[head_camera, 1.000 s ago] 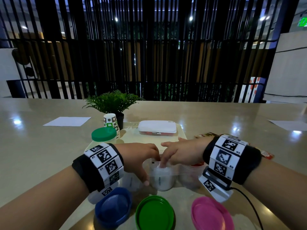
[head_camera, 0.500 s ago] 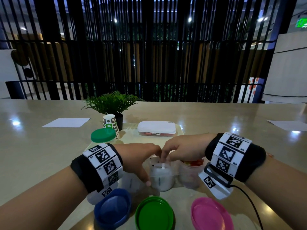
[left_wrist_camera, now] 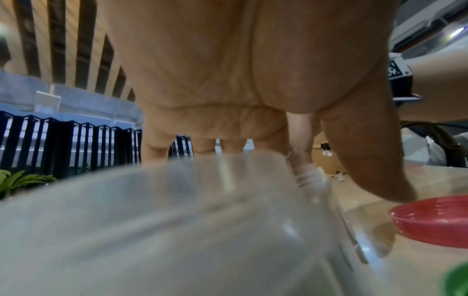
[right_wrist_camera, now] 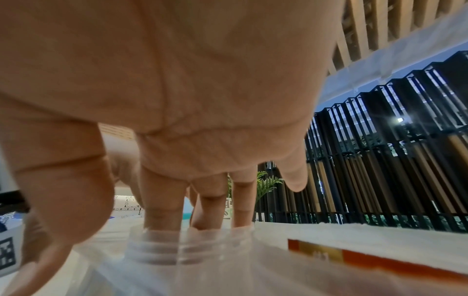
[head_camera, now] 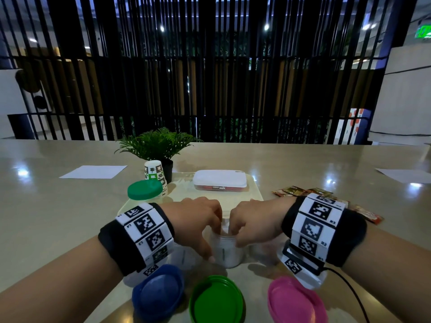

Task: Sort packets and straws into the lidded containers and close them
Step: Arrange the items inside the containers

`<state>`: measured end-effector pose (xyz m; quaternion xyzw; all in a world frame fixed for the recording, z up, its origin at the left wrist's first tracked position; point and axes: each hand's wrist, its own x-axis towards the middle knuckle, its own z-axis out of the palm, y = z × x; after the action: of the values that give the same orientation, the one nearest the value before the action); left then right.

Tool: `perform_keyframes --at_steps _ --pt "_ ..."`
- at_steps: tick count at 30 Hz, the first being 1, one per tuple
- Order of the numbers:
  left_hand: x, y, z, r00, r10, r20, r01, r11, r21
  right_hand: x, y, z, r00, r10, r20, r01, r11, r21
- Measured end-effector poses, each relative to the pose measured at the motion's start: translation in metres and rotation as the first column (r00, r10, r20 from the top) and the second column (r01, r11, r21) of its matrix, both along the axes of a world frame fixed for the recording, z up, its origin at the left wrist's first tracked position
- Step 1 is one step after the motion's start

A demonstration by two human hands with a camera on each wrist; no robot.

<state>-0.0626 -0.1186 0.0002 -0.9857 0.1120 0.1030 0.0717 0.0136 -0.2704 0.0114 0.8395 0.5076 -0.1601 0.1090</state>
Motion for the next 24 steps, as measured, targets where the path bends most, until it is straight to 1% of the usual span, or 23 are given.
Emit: perform_keyframes --at_steps 2,7,12,17,21,24 --pt "0.0 0.0 -0.001 1.0 0.016 -0.016 -0.016 0.999 -0.042 0.001 0.0 0.0 1.0 0.002 0.008 -0.002 1.0 0.001" --pt "0.003 0.005 0.001 0.999 0.029 -0.019 -0.03 0.999 -0.019 0.007 -0.004 0.003 1.0 -0.016 0.007 0.016 0.998 0.061" --pt "0.004 0.005 -0.001 0.998 0.064 -0.009 -0.064 0.997 -0.042 0.008 -0.008 0.01 0.999 -0.028 -0.027 0.031 0.992 0.124" --pt "0.002 0.003 0.002 0.996 0.09 0.005 -0.089 0.99 -0.112 0.008 -0.005 0.001 0.999 -0.028 -0.023 0.029 0.998 0.063" --pt "0.002 0.001 0.003 0.998 0.062 -0.016 -0.063 0.996 -0.063 0.01 -0.004 -0.002 1.0 0.004 -0.007 -0.003 0.999 0.054" --pt "0.003 0.0 0.002 0.999 0.04 -0.024 -0.041 0.999 -0.031 0.012 -0.001 -0.008 0.999 0.023 0.045 -0.023 1.0 0.004"
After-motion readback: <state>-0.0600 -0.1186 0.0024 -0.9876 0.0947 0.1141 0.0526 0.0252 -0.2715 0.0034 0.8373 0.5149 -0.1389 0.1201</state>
